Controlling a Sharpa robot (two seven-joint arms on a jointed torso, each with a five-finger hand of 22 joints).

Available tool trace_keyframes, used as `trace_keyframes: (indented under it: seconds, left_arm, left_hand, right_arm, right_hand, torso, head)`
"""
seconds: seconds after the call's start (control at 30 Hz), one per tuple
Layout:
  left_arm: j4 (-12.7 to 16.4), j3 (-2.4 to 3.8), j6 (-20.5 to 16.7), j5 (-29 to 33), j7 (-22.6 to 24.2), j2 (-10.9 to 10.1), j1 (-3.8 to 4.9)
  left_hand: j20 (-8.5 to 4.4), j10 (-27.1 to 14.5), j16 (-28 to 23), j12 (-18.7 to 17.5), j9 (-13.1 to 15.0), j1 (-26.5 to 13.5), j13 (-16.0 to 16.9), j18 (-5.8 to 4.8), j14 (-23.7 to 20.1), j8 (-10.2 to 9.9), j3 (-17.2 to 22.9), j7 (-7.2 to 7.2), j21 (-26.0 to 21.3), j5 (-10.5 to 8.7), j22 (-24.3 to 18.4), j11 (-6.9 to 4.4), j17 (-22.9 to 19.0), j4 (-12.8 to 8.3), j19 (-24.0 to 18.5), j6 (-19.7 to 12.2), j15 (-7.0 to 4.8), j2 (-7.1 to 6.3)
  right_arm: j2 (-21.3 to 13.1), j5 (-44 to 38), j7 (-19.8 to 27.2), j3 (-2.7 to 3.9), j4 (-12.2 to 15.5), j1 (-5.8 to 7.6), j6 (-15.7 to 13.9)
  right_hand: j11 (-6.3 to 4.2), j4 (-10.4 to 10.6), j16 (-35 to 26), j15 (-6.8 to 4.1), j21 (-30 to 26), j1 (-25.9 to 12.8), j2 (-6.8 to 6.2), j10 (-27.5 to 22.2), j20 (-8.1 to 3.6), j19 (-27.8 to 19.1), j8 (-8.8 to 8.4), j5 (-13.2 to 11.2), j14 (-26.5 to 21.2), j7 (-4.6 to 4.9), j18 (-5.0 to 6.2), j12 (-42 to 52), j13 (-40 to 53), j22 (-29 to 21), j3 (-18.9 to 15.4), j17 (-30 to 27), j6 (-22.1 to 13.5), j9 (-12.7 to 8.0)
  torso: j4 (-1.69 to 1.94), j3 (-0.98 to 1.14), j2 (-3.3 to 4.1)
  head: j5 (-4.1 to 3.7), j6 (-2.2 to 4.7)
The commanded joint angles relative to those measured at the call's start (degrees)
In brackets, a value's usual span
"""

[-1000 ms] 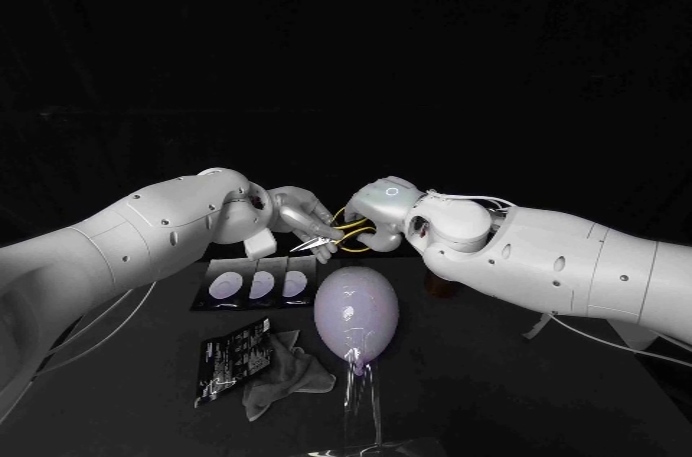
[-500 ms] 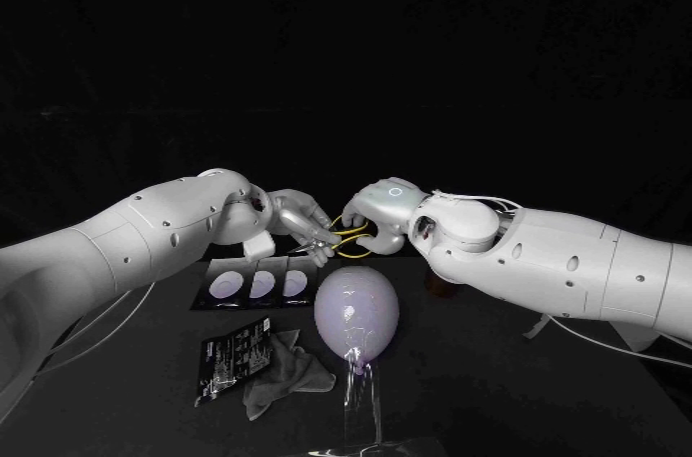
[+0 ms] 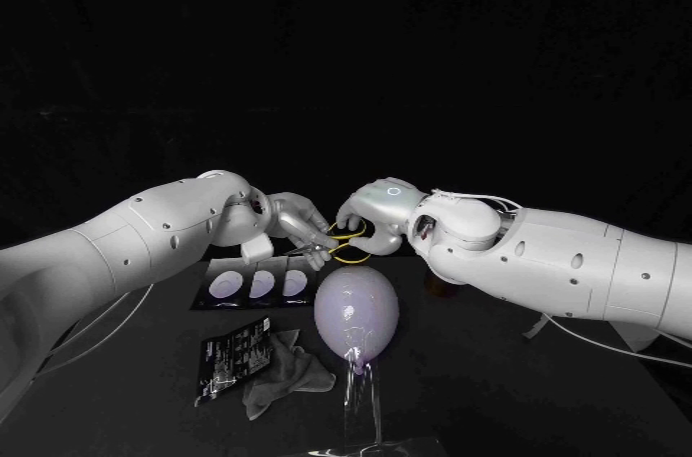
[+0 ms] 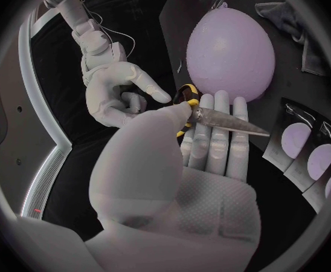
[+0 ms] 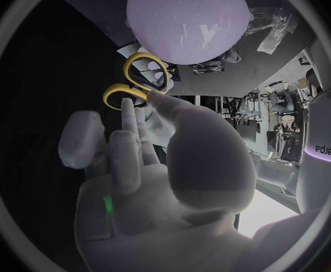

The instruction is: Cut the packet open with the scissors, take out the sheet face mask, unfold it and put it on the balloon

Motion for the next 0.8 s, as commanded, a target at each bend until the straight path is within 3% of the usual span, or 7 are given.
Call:
trace_keyframes:
  seconds: [0.03,0.2,0.27,0.4,0.47,0.6,0.8]
  left_arm:
    - [0.1,0.07,0.4,0.0,0.1,-0.1,0.09]
    - [0.5,0.07,-0.5,0.1,0.5,-0.4,0.09]
    - [1.1,0.07,-1.7,0.4,1.2,-0.9,0.08]
    - [2.2,0.09,-3.9,1.4,2.7,-1.8,0.07]
    - [3.0,0.11,-5.2,2.0,3.7,-2.4,0.07]
    - [5.3,0.21,-8.2,3.5,5.9,-4.0,0.04]
    - [8.1,0.34,-11.8,4.5,7.5,-5.9,0.03]
  left_hand:
    - [-0.04,1.7,0.3,-0.3,1.4,0.9,0.0,0.33,0.3,0.3,1.6,-0.13,0.2,0.26,0.1,-1.34,0.1,-1.8,0.5,0.5,-0.25,1.31]
    - [-0.04,1.7,0.3,-0.3,1.4,0.9,0.0,0.33,0.3,0.3,1.6,-0.13,0.2,0.26,0.1,-1.34,0.1,-1.8,0.5,0.5,-0.25,1.31]
    - [-0.06,1.7,0.3,-0.3,1.4,0.8,0.0,0.32,0.4,0.3,1.6,-0.15,0.3,0.26,0.1,-1.35,0.1,-1.9,0.5,0.5,-0.26,1.32]
    - [-0.07,1.7,0.3,-0.3,1.4,0.8,0.0,0.32,0.4,0.3,1.6,-0.15,0.3,0.26,0.1,-1.35,0.1,-1.8,0.5,0.5,-0.26,1.34]
    - [-0.07,1.7,0.3,-0.3,1.4,0.8,0.0,0.32,0.4,0.3,1.6,-0.15,0.3,0.26,0.1,-1.35,0.1,-1.8,0.5,0.5,-0.26,1.34]
    - [-0.07,1.7,0.3,-0.3,1.4,0.8,0.0,0.31,0.4,0.3,1.6,-0.15,0.3,0.26,0.1,-1.35,0.1,-1.8,0.5,0.5,-0.26,1.35]
    - [-0.07,1.7,0.3,-0.4,1.4,0.8,0.0,0.30,0.4,0.3,1.6,-0.15,0.3,0.26,0.1,-1.34,0.1,-1.8,0.5,0.5,-0.26,1.35]
  right_arm:
    - [-0.8,5.1,3.5,0.08,0.5,0.11,-5.0]
    - [-2.7,15.1,7.9,0.24,1.5,0.29,-11.0]
    - [-4.7,25.2,10.5,0.33,2.1,0.67,-14.4]
    - [-7.9,39.6,11.9,0.37,2.8,1.30,-16.7]
    - [-9.4,45.7,11.5,0.37,3.0,1.50,-16.7]
    - [-11.9,55.5,9.4,0.21,3.3,1.49,-14.3]
    - [-13.0,62.9,7.9,0.00,4.0,-0.12,-11.5]
  right_hand:
    - [-0.08,0.0,0.0,-0.34,-0.7,-0.8,-0.09,-0.5,-0.31,0.0,-0.32,-0.2,3.2,-0.16,-0.32,0.0,-0.1,5.2,-0.5,-0.4,-0.1,-0.1]
    - [0.32,-0.3,-0.6,-0.11,-2.8,0.4,1.03,0.5,-0.27,-0.7,-0.16,1.1,2.9,0.44,-0.02,0.3,0.1,4.5,0.0,-1.7,0.5,-0.2]
    - [0.72,-0.4,-0.7,0.95,-3.0,0.9,1.60,2.7,0.23,-0.7,0.26,1.8,2.9,1.18,-0.16,0.7,0.2,4.6,0.3,-1.9,1.6,-0.1]
    - [2.07,0.1,-0.4,2.50,-2.4,0.3,1.63,4.8,1.42,-0.4,0.45,1.9,2.9,3.02,-0.53,0.9,0.3,4.9,-0.4,-1.6,2.4,-0.1]
    - [2.74,0.7,-0.3,3.02,-2.8,-0.5,1.11,4.6,2.03,-0.5,0.00,2.4,2.8,3.99,-0.53,0.3,0.2,4.8,-1.3,-1.6,2.0,-0.3]
    - [3.73,1.7,-0.7,3.77,-5.1,-1.9,0.19,2.1,2.79,-1.2,-1.43,3.1,2.4,4.92,-0.18,0.0,-0.1,4.1,-3.3,-2.8,0.1,-1.1]
    - [4.74,2.8,-1.6,4.68,-8.7,-2.7,0.28,-1.7,3.79,-2.5,-3.05,2.6,1.7,5.94,0.44,0.2,0.0,3.0,-6.4,-4.9,-2.1,-1.9]
  torso:
    - [-0.01,0.00,0.00]
    - [0.04,-0.03,-0.01]
    - [-0.01,-0.06,-0.02]
    - [-0.05,-0.08,-0.03]
    - [-0.07,-0.08,-0.03]
    - [-0.08,0.00,0.05]
    - [0.03,0.10,0.04]
  head:
    - [0.05,0.07]
    - [0.01,0.24]
    - [0.09,0.31]
    - [0.11,0.41]
    - [-0.01,0.52]
    - [-0.02,0.69]
    - [-0.03,0.77]
